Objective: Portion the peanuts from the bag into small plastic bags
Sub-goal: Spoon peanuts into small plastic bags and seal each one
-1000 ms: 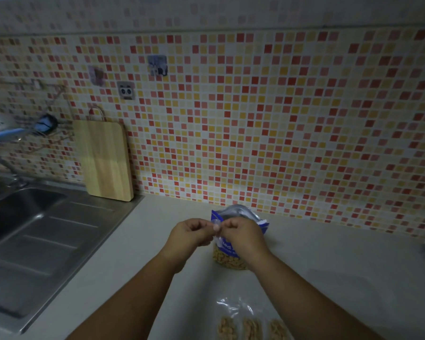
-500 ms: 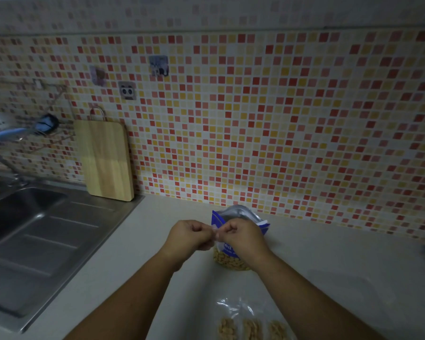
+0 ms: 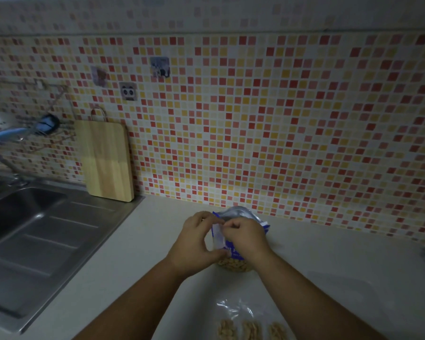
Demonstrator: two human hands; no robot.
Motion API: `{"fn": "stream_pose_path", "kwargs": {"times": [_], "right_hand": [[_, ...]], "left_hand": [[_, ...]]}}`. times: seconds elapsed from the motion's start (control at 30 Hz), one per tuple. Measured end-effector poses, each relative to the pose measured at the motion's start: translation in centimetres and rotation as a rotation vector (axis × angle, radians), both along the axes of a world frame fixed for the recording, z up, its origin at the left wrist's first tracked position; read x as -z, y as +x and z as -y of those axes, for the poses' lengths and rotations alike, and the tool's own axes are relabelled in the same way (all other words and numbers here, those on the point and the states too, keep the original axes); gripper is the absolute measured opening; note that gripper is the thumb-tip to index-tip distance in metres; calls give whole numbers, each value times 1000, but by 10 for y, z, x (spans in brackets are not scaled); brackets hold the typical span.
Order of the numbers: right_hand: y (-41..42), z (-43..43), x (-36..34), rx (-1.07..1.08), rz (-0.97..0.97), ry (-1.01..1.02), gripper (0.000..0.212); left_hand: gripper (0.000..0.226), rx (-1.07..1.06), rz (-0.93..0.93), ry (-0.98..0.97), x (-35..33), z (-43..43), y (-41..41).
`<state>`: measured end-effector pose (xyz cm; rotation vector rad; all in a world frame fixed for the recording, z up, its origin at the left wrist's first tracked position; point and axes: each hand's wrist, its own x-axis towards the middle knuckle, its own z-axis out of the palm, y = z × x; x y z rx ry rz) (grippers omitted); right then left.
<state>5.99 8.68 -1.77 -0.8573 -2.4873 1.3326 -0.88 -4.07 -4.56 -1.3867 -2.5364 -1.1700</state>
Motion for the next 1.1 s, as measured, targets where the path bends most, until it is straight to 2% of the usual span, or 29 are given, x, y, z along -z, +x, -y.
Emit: {"fn": "stream_pose_path", "kwargs": {"times": [0.1,0.3,0.37,0.4,0.47,0.53,0.57,0.63,0.73,0.87,1.0,1.1], "right_hand": [[-1,0,-2,15,15,-70,18],[-3,-4,-3,18,16,-250,10],[-1,-11,-7,15,-74,-244,9],[1,-16,-9,31,-128,-189,13],[1,-31,-13,62,-100,117,15],[-5,-47,-14,44,184,480,26],[-9,-52,-14,20,354,567,31],[-14,-58,-15,-46,584,632,32],[-21,-62,-25,-139,680,670,31],[-35,-66,-35,-203,840,586,45],[-41,-67,-38,-214,828,561,44],[-37,-62,-42,-244,755,734,42]], "left_hand": [[55,-37,-78,12,0,-2,1],[47,-67,-95,83,-2,-3,-4],[42,-89,-71,89,-3,-4,-8],[41,-100,-59,87,-5,-4,-10],[40,-110,-32,72,-7,-5,-12],[40,-110,0,64,-9,-6,-16],[40,-112,17,64,-11,-7,-17],[42,-120,44,63,-13,-11,-22],[48,-115,81,41,-18,-20,-30],[48,-108,147,-33,-23,-32,-37],[39,-73,208,-127,-21,-41,-42],[38,-63,223,-150,-18,-44,-44]]}}
